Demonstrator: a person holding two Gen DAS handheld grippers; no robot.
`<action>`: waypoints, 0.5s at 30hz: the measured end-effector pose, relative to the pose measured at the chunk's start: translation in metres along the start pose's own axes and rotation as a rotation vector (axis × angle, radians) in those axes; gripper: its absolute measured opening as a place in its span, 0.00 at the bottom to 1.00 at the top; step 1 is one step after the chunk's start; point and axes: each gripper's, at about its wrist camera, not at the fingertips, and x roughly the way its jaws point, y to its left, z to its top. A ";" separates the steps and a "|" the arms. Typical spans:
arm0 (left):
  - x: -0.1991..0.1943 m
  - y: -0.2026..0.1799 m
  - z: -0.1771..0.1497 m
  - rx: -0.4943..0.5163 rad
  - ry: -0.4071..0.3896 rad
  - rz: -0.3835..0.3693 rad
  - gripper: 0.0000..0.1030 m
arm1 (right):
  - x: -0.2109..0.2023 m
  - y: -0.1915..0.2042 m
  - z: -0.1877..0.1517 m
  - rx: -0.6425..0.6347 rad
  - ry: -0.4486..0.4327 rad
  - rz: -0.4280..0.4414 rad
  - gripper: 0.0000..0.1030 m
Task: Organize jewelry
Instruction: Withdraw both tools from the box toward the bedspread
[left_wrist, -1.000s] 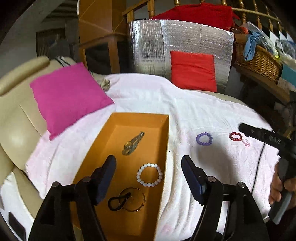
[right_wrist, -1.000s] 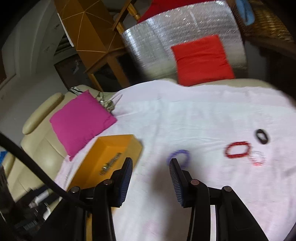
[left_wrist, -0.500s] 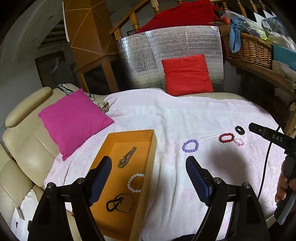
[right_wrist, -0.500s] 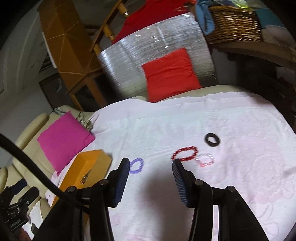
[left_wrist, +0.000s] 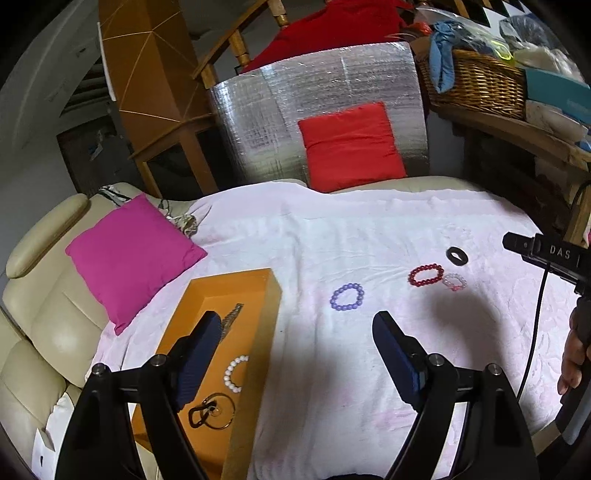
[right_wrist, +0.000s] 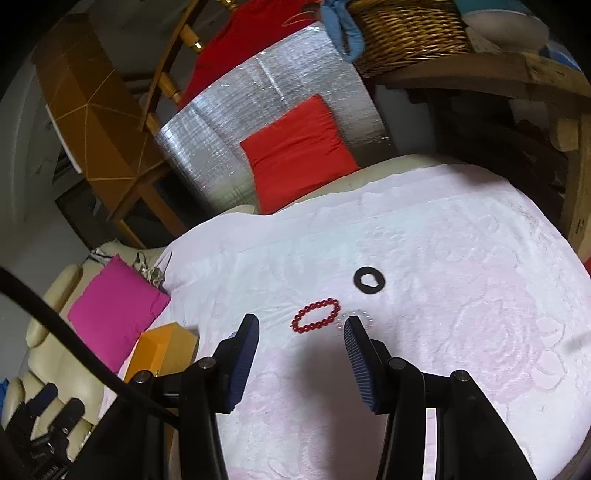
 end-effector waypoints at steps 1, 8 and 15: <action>0.001 -0.003 0.000 0.002 0.002 -0.004 0.82 | -0.001 -0.004 0.001 0.009 0.001 -0.002 0.50; 0.008 -0.014 0.002 0.005 0.011 -0.012 0.82 | -0.002 -0.017 0.005 0.034 0.009 -0.008 0.50; 0.016 -0.024 -0.002 0.022 0.029 -0.012 0.82 | -0.002 -0.028 0.007 0.048 0.013 -0.025 0.50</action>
